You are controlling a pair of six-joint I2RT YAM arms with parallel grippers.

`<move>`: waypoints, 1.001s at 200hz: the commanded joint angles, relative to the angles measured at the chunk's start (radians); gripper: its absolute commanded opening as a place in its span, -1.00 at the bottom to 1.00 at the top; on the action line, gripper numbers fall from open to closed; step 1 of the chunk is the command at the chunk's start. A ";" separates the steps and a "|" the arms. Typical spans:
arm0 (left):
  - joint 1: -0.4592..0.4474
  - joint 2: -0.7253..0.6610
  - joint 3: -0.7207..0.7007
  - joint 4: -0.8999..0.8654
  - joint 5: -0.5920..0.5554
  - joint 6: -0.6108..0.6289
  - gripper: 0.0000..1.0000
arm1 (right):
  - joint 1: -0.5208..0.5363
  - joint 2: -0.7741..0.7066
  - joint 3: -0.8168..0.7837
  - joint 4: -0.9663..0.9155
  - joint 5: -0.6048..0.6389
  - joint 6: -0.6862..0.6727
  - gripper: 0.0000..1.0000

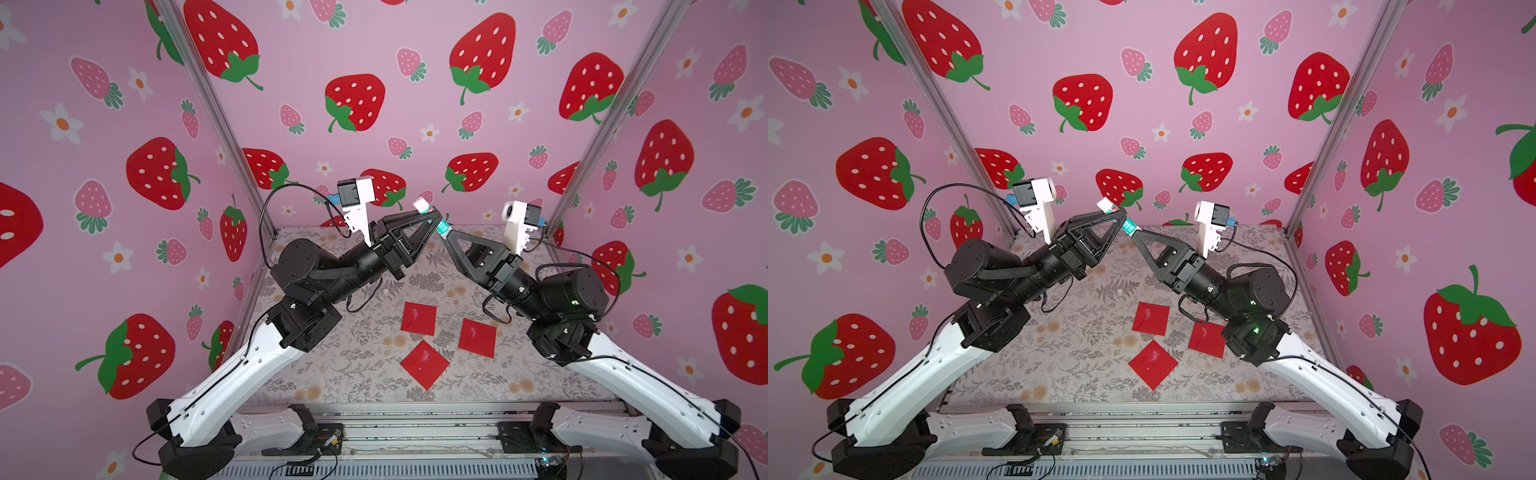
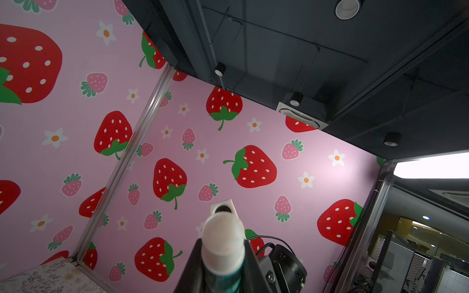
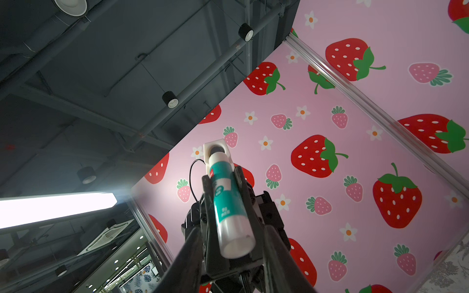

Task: Seal the envelope with a glue stick
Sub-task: Screw the glue stick.

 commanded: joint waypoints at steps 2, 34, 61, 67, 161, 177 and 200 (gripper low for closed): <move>-0.001 -0.004 0.007 0.042 0.006 0.006 -1.00 | 0.002 0.008 0.032 0.057 -0.018 0.007 -0.27; 0.000 -0.004 0.007 0.043 0.010 0.003 -1.00 | 0.002 0.021 0.040 0.057 -0.022 -0.006 -0.38; 0.000 0.000 0.002 0.045 0.011 -0.003 -1.00 | 0.002 0.023 0.036 0.054 -0.016 -0.131 -0.48; 0.000 0.000 0.002 0.045 0.011 -0.004 -1.00 | 0.001 0.020 0.028 0.052 -0.001 -0.180 -0.53; -0.001 -0.002 -0.020 0.043 -0.010 -0.035 -1.00 | 0.002 0.022 -0.004 0.063 -0.148 -1.643 -0.70; 0.000 0.001 -0.024 0.043 -0.012 -0.040 -1.00 | 0.002 0.032 -0.009 0.092 -0.086 -1.697 -0.49; 0.000 0.008 -0.024 0.050 -0.010 -0.053 -1.00 | 0.002 0.048 0.002 0.118 -0.038 -1.702 -0.32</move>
